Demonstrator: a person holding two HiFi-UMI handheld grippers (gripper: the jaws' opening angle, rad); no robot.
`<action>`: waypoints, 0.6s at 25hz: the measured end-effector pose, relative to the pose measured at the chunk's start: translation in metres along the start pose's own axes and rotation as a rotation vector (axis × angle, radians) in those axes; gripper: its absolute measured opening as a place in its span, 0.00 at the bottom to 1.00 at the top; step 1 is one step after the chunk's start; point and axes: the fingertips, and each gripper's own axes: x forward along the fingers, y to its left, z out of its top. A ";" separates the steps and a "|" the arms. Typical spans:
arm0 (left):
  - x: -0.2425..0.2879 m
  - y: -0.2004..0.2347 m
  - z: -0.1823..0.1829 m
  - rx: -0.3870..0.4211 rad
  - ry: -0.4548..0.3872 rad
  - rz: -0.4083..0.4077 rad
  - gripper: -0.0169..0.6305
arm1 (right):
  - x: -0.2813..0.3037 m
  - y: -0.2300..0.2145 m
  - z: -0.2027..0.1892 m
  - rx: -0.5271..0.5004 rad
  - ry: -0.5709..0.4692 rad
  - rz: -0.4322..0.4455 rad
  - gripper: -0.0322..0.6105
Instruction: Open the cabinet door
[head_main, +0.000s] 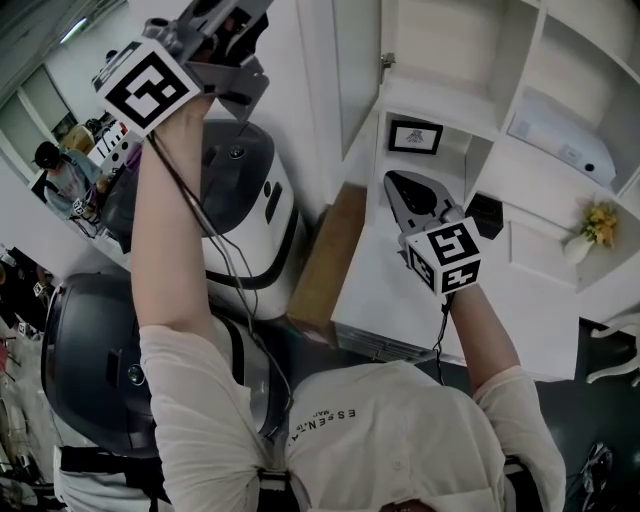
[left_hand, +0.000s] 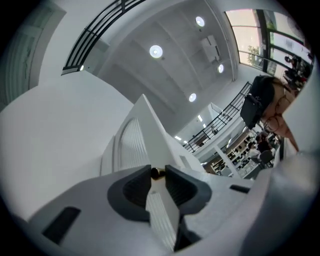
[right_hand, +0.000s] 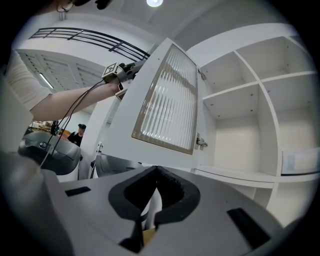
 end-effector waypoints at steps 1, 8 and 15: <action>0.000 -0.001 -0.001 0.012 0.016 0.016 0.16 | -0.001 0.003 0.001 -0.008 -0.005 0.016 0.07; -0.010 -0.010 0.007 0.049 0.027 0.090 0.18 | -0.026 0.004 -0.001 -0.032 -0.024 0.040 0.07; -0.032 -0.051 -0.021 0.195 0.129 0.195 0.18 | -0.064 0.004 -0.017 -0.005 -0.019 0.058 0.07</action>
